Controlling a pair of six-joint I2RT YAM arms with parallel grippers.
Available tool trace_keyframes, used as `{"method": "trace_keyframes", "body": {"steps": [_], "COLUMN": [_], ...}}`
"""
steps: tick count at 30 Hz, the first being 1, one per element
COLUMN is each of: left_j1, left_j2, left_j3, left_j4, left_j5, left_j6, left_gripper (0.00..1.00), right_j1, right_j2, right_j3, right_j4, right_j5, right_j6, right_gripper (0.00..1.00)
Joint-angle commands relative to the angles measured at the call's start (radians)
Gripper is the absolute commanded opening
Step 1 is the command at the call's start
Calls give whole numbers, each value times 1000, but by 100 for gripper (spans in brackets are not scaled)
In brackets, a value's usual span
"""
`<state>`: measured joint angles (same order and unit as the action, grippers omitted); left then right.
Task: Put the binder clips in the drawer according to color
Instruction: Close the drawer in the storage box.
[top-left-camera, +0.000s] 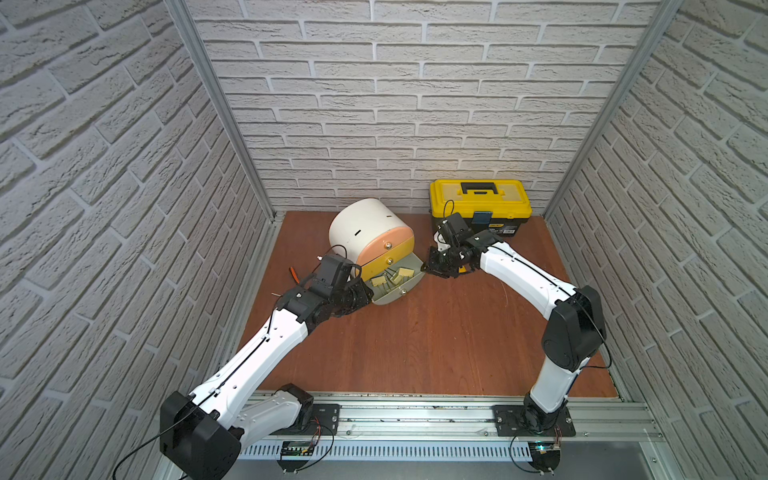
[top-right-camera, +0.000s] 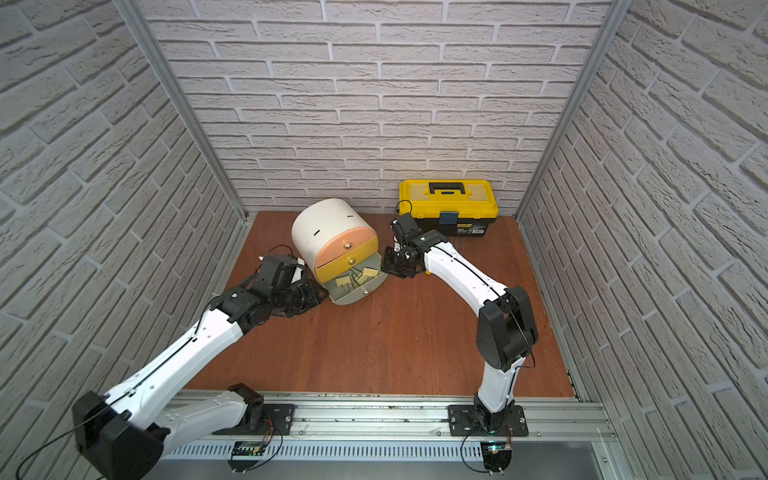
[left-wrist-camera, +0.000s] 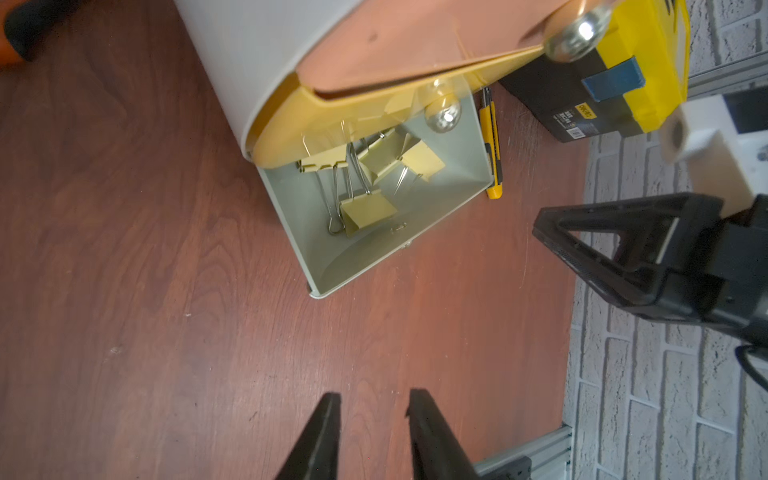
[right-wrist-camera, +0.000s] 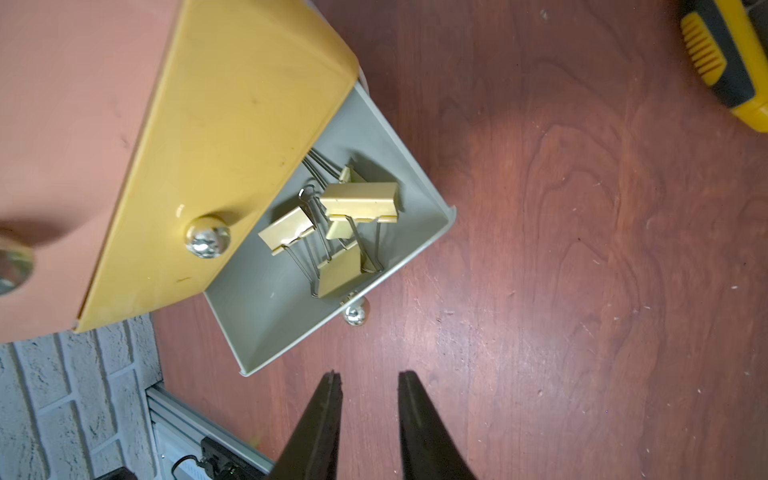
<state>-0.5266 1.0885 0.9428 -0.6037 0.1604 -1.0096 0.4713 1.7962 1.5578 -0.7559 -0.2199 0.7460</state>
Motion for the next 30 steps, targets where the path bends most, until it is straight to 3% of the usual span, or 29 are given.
{"method": "trace_keyframes", "body": {"steps": [1,13,19,30], "left_j1": [-21,-67,-64,-14], "left_j2": [-25,-43,-30,6], "left_j3": [-51,-199,-239,-311], "left_j4": [94,205,242,384], "left_j5": [-16,-43,-38,-6], "left_j6": [-65,-174,-191,-231], "left_gripper": [28,0,0,0], "right_j1": [15,47,50,50], "right_j2": [-49,-55,-46,14], "right_j3": [-52,-207,-275,-261], "right_j4": [48,159,269,346], "right_j5": [-14,-63,-92,-116], "right_j6": [-16,45,116,181], "right_gripper": [24,4,2,2]}}
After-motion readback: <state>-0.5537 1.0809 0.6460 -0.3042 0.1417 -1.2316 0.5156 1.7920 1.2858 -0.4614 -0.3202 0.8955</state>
